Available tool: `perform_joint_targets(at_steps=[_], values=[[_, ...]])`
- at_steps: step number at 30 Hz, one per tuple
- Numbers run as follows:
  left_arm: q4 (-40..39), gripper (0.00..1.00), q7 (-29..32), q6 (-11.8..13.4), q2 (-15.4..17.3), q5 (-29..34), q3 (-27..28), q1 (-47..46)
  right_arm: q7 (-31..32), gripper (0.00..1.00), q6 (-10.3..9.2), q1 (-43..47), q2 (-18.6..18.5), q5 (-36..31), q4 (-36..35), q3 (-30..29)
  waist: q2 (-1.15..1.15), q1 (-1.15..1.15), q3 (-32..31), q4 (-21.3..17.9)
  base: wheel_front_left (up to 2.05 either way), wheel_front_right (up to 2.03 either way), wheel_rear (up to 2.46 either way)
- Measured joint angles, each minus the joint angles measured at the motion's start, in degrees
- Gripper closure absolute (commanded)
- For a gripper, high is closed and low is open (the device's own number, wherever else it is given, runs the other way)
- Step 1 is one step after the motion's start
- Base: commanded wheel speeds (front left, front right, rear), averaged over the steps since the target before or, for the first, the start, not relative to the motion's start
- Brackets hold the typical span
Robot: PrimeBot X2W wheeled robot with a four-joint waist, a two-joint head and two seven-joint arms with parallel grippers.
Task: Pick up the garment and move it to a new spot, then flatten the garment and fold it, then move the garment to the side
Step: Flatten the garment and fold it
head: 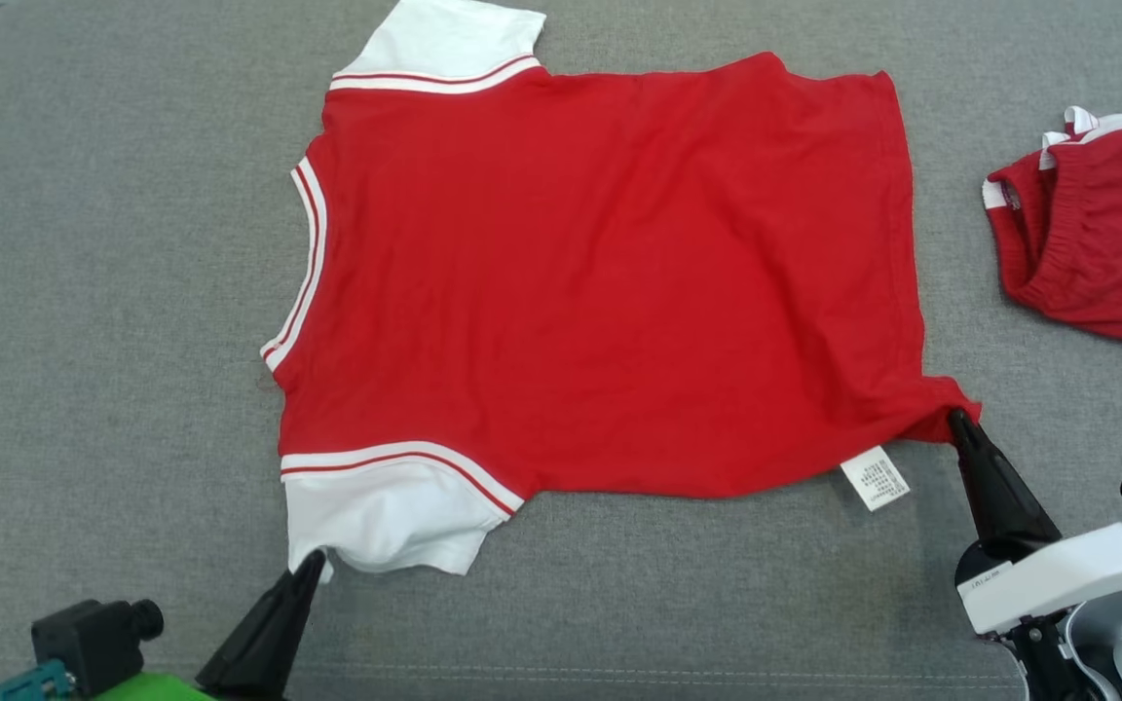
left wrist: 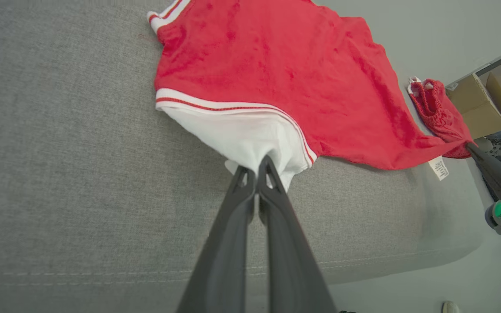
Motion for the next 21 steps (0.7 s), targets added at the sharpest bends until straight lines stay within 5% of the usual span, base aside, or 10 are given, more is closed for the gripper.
perform_joint_targets(at_steps=[21], values=[[-7.99,1.00,15.17,4.58,8.04,-5.05,6.36,-20.15,3.94,1.00,1.27,-12.47,0.00,-0.92,0.59,3.41,0.00,0.00,6.23,-4.36,0.00,0.00,0.00]])
